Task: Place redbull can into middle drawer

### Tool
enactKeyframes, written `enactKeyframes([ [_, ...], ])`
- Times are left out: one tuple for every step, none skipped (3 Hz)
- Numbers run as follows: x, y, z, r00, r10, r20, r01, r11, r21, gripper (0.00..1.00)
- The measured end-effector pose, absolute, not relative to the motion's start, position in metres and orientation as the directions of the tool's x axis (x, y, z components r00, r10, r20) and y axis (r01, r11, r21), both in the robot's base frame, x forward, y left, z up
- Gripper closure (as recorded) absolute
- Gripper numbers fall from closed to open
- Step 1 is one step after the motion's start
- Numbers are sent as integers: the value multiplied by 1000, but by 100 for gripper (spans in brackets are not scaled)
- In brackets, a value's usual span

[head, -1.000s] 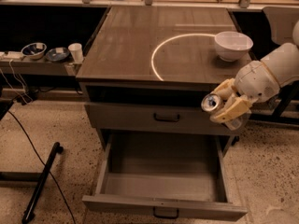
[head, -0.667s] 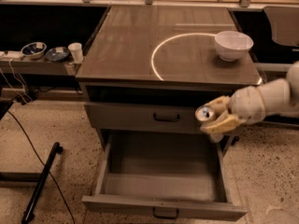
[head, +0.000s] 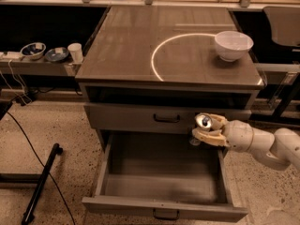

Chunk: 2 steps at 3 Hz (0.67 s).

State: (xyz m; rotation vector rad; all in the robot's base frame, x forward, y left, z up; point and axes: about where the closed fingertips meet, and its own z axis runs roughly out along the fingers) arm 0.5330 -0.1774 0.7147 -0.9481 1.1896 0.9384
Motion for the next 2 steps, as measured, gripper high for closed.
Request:
enactKeyframes([
  [535, -168, 711, 196, 100, -976, -933, 324, -154, 100],
  [541, -166, 652, 98, 30, -995, -951, 298, -85, 100],
])
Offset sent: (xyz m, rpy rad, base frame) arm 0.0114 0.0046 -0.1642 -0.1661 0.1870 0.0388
